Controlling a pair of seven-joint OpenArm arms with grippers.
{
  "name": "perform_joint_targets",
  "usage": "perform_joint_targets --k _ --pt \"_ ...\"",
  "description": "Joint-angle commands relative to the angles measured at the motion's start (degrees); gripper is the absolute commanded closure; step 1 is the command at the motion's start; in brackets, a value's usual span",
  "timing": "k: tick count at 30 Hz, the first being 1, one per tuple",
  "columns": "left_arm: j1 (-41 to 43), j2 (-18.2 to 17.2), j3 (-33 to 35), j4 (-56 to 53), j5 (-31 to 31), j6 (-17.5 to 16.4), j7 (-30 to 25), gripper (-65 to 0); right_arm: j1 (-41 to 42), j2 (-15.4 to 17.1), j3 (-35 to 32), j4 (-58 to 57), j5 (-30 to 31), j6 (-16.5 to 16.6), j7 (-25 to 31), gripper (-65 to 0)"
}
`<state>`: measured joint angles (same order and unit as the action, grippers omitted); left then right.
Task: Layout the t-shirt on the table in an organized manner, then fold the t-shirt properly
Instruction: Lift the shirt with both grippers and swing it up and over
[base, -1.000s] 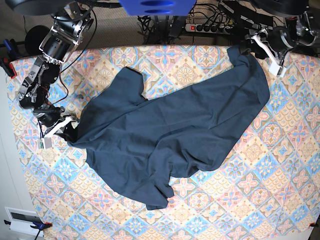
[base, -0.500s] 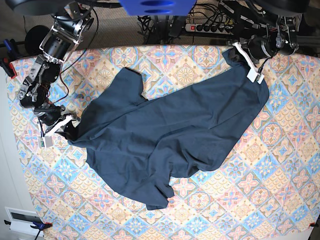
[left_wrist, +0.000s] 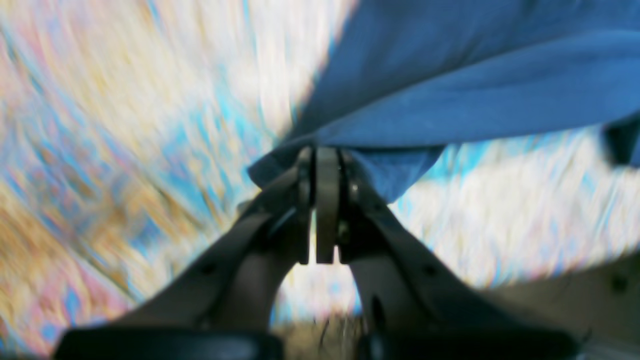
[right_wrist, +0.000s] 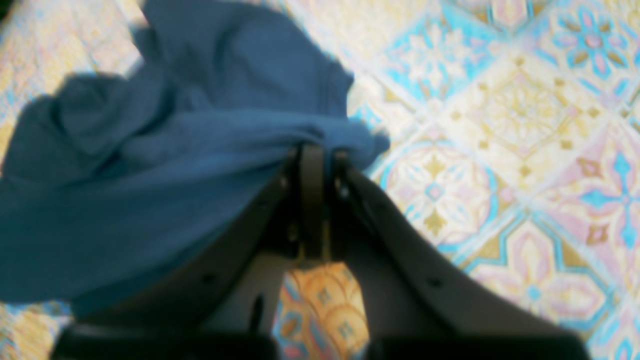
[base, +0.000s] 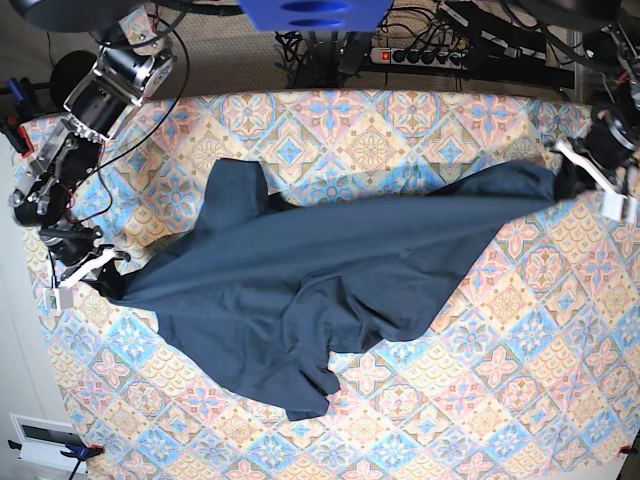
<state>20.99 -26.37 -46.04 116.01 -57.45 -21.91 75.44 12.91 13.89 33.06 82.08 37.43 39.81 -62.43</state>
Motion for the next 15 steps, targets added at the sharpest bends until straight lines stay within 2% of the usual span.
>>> perform_joint_targets --k 1,5,8,12,15 --pt "-1.8 -0.8 -1.4 0.8 -2.0 -0.1 -1.0 0.0 1.8 2.2 0.2 1.2 3.8 0.2 2.3 -0.4" --pt "-9.3 -0.4 -2.0 0.8 -4.9 0.2 -1.0 0.0 2.8 5.5 0.1 1.2 9.2 0.2 2.3 -0.4" --pt "-15.3 0.2 -1.4 0.7 -5.0 0.2 -0.9 0.0 5.4 6.1 0.0 1.2 11.8 0.2 2.2 -0.4" --pt "-24.3 1.8 1.8 0.5 -4.5 0.4 -0.9 0.0 9.8 7.7 -0.6 0.9 12.7 0.2 2.1 -0.4" --pt "-31.6 3.1 5.6 0.1 -0.6 0.4 -0.9 0.0 15.2 9.8 -5.1 0.1 12.5 0.2 1.8 -0.4"
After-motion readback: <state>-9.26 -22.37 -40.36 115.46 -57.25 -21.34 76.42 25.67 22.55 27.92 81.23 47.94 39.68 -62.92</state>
